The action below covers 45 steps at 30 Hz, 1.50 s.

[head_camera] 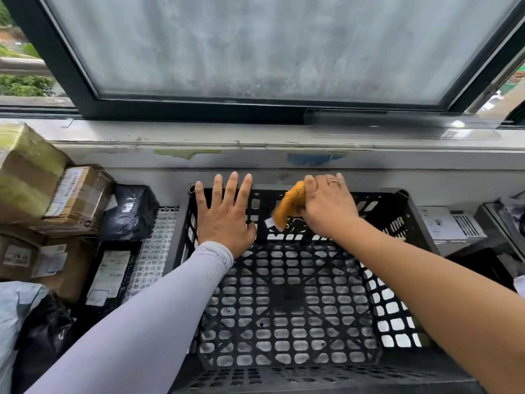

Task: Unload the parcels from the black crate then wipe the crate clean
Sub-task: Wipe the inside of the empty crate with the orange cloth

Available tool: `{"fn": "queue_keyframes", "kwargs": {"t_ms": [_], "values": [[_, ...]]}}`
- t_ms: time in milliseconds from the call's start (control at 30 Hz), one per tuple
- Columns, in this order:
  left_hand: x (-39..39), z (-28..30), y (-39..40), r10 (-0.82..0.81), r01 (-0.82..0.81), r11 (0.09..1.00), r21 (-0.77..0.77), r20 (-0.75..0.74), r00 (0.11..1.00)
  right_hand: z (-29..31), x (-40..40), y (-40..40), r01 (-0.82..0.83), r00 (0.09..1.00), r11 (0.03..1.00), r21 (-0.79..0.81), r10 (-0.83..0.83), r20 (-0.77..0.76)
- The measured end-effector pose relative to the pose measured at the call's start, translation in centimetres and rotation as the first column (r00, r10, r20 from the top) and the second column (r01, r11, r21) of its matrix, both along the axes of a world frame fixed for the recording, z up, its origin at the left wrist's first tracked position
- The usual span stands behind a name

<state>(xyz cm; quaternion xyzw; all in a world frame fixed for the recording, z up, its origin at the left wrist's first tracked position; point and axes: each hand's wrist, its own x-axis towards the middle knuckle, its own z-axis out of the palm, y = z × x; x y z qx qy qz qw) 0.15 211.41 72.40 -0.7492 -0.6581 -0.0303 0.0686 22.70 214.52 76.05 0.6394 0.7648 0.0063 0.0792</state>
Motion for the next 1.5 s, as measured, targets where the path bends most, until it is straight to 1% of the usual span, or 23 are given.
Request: {"fn": "queue_keyframes", "kwargs": {"t_ms": [133, 233, 433, 567, 700, 900, 1000, 1067, 1100, 1133, 1200, 1267, 1400, 1500], "values": [[0.0, 0.1, 0.0, -0.007, 0.007, 1.0, 0.003, 0.027, 1.0, -0.5, -5.4, 0.3, -0.032, 0.999, 0.999, 0.033, 0.033, -0.037], [0.0, 0.2, 0.0, -0.009, 0.008, 1.0, 0.004, 0.049, 0.999, -0.8, -7.2, 0.4, -0.074, 0.996, 0.995, 0.063, 0.077, -0.046], [0.1, -0.1, -0.1, -0.005, 0.004, 1.0, 0.022, 0.043, 0.999, -1.2, -7.0, 0.1, -0.144, 0.987, 0.984, 0.101, 0.15, -0.054], [-0.1, -0.4, 0.0, -0.007, 0.007, 0.999, 0.037, 0.0, 1.0, -1.3, -5.3, 0.1, -0.155, 0.988, 0.982, 0.107, 0.157, -0.007], [0.2, -0.7, 0.1, 0.009, -0.008, 0.999, 0.047, -0.02, 1.0, -0.7, 0.0, -0.3, -0.077, 0.997, 0.994, 0.079, 0.074, 0.03], [0.2, -1.1, 0.2, 0.029, -0.027, 0.997, 0.068, -0.029, 0.999, 0.1, 9.6, -1.1, 0.118, 0.987, 0.993, 0.027, -0.121, 0.11], [0.2, -1.2, 0.2, 0.033, -0.03, 0.997, 0.075, -0.035, 0.999, 0.4, 12.0, -1.6, 0.212, 0.957, 0.977, 0.021, -0.212, 0.199], [0.2, -1.2, 0.2, 0.033, -0.031, 0.997, 0.072, -0.035, 0.999, 0.4, 12.2, -1.9, 0.269, 0.927, 0.963, 0.031, -0.267, 0.262], [0.2, -1.2, 0.2, 0.033, -0.031, 0.997, 0.074, -0.032, 0.999, 0.3, 11.8, -1.9, 0.295, 0.919, 0.955, 0.039, -0.295, 0.262], [0.2, -1.2, 0.2, 0.035, -0.032, 0.997, 0.073, -0.032, 0.999, 0.1, 11.2, -1.9, 0.323, 0.917, 0.945, 0.043, -0.324, 0.232], [0.2, -1.1, 0.2, 0.037, -0.035, 0.997, 0.064, -0.027, 0.999, 0.0, 9.6, -2.1, 0.363, 0.922, 0.93, 0.053, -0.366, 0.123], [0.2, -1.0, 0.2, 0.035, -0.034, 0.998, 0.062, -0.018, 0.999, -0.2, 8.0, -2.4, 0.339, 0.939, 0.939, 0.056, -0.342, 0.04], [0.2, -0.8, 0.1, 0.028, -0.027, 0.999, 0.047, -0.006, 1.0, -1.6, 4.3, -3.3, 0.157, 0.985, 0.981, 0.116, -0.147, -0.087], [0.1, -0.7, 0.1, 0.023, -0.023, 0.999, 0.037, -0.002, 1.0, -2.9, 0.2, -3.1, 0.022, 0.985, 0.987, 0.157, 0.005, -0.172]]}}
